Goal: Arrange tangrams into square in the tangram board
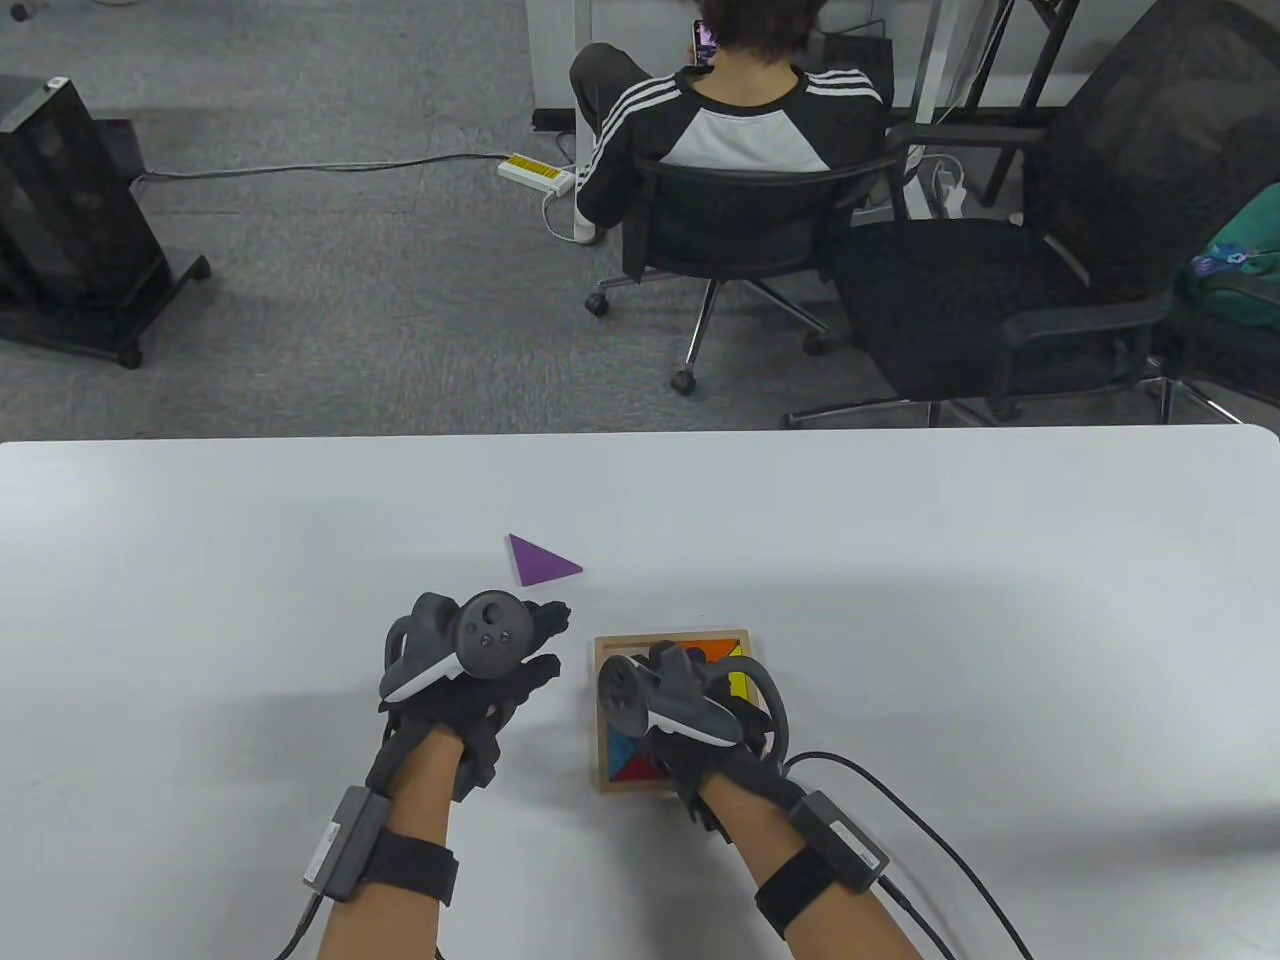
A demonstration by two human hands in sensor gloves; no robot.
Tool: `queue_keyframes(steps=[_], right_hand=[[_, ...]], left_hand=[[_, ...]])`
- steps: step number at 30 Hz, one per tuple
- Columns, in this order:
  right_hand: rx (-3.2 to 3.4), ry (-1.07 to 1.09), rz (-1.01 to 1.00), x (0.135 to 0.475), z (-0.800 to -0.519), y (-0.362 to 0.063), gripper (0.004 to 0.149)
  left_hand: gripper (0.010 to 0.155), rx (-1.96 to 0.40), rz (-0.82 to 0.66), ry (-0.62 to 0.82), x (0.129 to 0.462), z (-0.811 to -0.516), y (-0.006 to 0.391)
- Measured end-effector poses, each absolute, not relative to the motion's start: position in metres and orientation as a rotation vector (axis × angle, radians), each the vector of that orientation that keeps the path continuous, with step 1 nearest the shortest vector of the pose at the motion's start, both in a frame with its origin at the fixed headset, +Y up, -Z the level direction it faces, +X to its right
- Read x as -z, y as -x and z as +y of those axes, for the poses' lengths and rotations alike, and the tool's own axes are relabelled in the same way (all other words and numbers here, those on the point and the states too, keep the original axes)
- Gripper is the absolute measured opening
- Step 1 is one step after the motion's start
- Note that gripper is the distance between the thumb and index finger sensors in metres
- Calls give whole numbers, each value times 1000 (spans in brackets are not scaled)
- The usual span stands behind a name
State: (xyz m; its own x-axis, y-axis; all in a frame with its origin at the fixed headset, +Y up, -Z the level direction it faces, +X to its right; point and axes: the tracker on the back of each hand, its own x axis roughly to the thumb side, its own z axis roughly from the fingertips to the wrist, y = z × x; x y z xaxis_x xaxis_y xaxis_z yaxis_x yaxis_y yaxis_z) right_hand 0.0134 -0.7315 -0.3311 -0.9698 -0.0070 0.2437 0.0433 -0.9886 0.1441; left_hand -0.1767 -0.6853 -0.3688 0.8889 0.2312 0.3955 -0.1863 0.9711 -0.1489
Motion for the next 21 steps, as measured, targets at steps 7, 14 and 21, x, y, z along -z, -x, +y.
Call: queue_keyframes(steps=[7, 14, 21], right_hand=[[3130, 392, -193, 331, -723, -24, 62], [3165, 395, -168, 332, -715, -35, 62], [3230, 363, -147, 336, -710, -56, 62]], left_hand=[[64, -181, -397, 68, 373, -669, 179], [67, -109, -347, 89, 396, -662, 169], [74, -11, -278, 164, 433, -681, 158]])
